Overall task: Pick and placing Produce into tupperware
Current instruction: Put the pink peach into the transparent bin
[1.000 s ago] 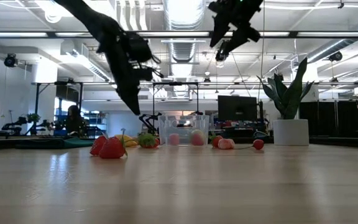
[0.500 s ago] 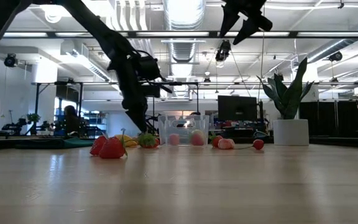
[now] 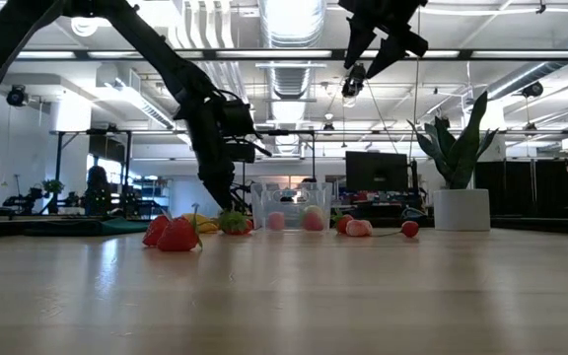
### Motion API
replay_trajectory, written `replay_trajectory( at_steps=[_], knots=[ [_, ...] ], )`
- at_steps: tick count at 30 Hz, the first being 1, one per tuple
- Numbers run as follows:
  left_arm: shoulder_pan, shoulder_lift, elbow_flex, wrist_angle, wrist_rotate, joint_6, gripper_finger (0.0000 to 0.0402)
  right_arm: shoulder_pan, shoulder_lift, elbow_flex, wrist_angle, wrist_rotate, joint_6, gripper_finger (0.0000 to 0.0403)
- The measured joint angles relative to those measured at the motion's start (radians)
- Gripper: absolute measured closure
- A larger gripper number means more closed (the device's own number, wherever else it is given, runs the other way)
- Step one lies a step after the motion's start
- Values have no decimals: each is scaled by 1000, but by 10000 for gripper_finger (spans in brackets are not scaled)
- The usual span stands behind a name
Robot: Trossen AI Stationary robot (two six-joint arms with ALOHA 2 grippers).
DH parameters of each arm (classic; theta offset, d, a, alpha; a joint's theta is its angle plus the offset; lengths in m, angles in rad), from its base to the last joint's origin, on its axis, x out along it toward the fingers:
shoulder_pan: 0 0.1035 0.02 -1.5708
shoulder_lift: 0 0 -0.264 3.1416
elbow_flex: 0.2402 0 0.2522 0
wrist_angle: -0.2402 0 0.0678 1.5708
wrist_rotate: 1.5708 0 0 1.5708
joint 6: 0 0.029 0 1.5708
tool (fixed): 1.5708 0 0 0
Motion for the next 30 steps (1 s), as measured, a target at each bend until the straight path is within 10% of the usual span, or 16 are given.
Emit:
replay_trajectory(
  at_steps=[30],
  knots=[
    [-32, 30, 3, 113, 96, -29, 233, 16, 1, -68, 1, 42, 109, 140]
  ],
)
